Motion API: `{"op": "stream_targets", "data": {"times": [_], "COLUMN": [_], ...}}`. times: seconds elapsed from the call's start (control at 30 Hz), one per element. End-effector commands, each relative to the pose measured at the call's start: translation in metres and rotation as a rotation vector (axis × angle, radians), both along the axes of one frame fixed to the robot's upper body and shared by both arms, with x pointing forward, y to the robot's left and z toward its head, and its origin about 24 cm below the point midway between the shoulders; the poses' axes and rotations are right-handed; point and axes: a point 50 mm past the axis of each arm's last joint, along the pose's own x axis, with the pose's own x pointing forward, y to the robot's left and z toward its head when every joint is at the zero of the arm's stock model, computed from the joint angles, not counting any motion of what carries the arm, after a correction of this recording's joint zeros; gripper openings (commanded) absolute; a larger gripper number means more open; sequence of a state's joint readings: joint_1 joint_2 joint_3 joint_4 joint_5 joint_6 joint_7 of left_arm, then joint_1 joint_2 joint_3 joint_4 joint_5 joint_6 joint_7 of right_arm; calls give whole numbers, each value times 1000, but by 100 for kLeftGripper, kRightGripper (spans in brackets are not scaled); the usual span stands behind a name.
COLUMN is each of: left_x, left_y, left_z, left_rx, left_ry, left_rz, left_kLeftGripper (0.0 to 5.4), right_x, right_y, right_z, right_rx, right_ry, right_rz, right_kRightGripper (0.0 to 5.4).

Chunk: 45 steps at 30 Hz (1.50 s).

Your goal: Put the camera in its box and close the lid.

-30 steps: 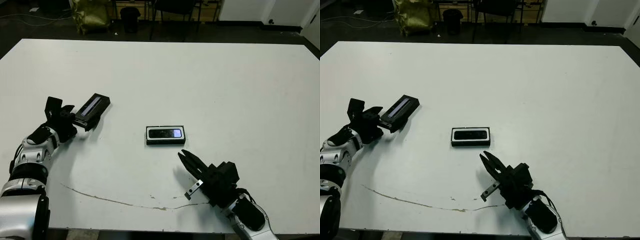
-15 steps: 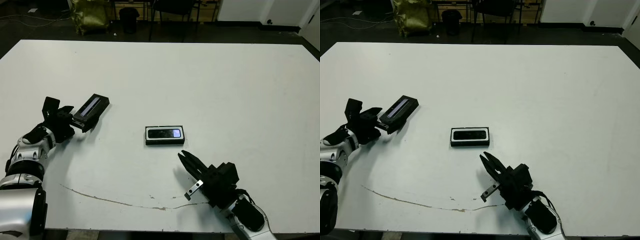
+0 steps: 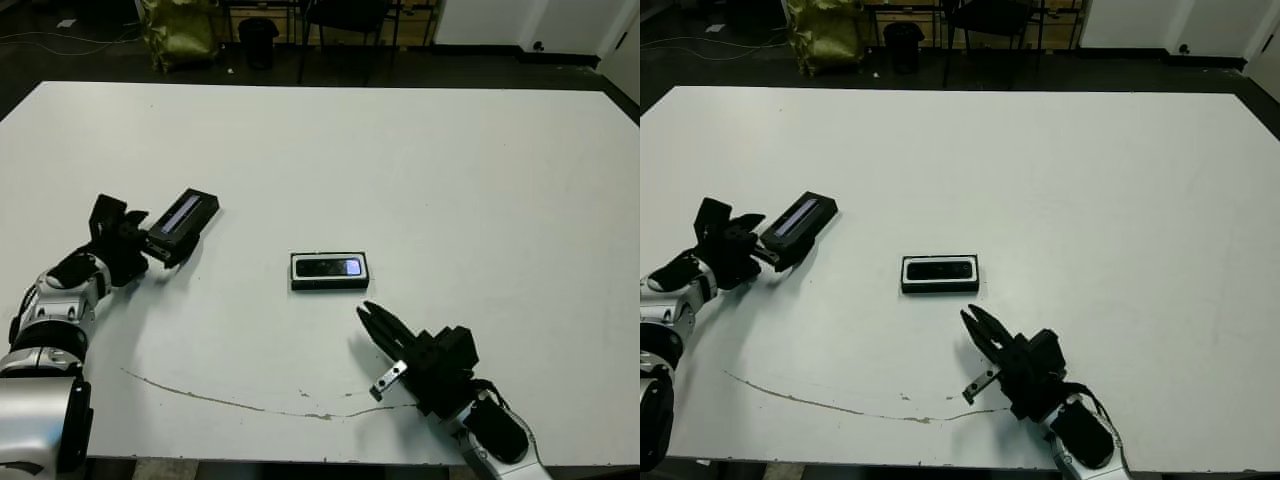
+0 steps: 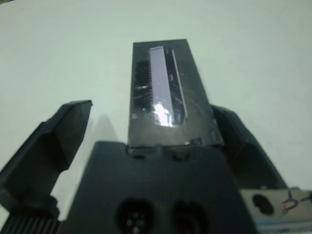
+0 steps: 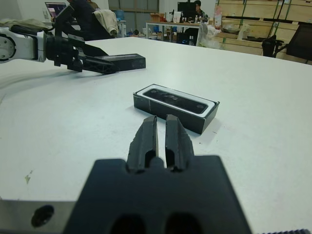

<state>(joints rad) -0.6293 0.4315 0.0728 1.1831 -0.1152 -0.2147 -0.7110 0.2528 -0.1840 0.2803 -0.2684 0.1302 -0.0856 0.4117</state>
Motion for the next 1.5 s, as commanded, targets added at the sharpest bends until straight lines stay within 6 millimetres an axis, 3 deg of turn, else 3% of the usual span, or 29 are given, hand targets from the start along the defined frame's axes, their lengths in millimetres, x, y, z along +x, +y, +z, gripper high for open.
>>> {"op": "stream_targets", "data": {"times": [0.03,0.37,0.53,0.9,1.0,1.5], "left_x": [-37,-42,-43,-44,-45,-40], "left_y": [0,-8,-10,-16,-15,-16], "left_z": [-53,-62,-64,-68,-69,-60], "left_rx": [-14,-68,-9,162,173,119], "left_ry": [270,399,413,415,420,300], "left_rz": [17,-43,-73,-167,-168,-155], "left_kLeftGripper": [538,538,529,284,243,238], "right_x": [-1,-1,-1,-1,-3,-1], "right_y": [-3,-2,-2,-1,-1,-2], "right_z": [-4,-2,-3,-2,-1,-6], "right_rx": [-18,-8,13,14,1,6], "right_ry": [25,25,29,12,19,18], "right_rz": [-6,-8,3,8,-1,1], "right_kRightGripper": [0,0,0,0,0,0]}}
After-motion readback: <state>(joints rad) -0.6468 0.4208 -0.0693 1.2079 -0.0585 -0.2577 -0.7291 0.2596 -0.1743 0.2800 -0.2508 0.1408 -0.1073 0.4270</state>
